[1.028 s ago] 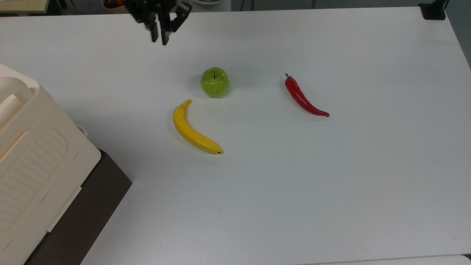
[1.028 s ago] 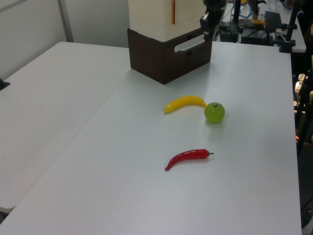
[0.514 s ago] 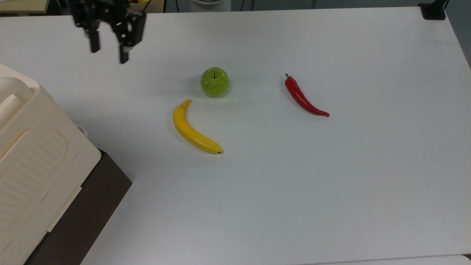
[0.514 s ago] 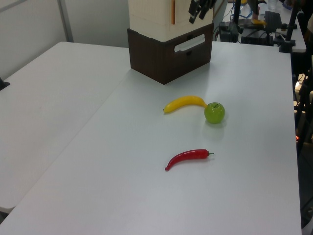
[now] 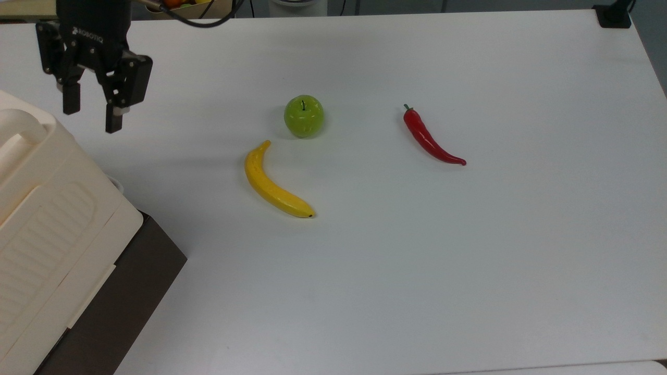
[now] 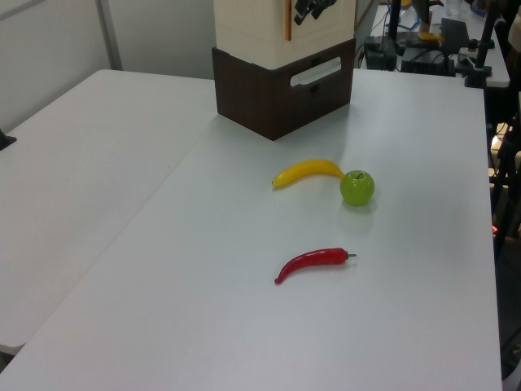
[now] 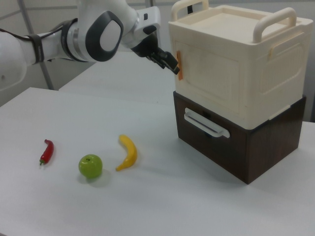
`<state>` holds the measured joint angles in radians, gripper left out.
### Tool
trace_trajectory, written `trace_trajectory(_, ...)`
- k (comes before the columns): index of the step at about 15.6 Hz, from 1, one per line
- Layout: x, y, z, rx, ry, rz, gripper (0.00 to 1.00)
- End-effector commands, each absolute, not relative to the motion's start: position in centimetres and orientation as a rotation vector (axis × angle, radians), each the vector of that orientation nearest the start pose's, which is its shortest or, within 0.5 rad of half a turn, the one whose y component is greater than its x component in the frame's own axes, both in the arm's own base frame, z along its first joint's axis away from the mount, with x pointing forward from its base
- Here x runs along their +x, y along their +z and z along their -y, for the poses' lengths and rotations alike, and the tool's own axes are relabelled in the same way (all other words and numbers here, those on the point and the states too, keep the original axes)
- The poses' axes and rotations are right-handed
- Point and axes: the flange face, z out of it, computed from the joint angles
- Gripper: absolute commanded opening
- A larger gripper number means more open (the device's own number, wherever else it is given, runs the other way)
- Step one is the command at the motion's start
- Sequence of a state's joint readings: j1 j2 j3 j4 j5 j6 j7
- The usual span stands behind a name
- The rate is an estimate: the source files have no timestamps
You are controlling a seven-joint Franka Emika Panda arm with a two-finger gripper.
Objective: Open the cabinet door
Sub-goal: 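Lower the open gripper to the edge of the cream cabinet door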
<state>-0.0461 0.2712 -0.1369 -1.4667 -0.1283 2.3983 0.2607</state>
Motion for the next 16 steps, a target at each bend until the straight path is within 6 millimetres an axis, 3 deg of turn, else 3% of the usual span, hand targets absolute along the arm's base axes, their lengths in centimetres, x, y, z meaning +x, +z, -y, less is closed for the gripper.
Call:
trace_trajectory(1, 69.3, 60.7, 11.4, -3.003, -1.168, -0.604, 0.7)
trace_trajectory(9, 71.0, 59.9, 10.5, -2.989, -1.273, -0.737, 0.71)
trace_trajectory(13, 71.1, 59.8, 10.2, -2.981, -1.268, -0.748, 0.67)
trace_trajectory(16, 71.1, 59.6, 10.0, -2.985, -1.263, -0.743, 0.57)
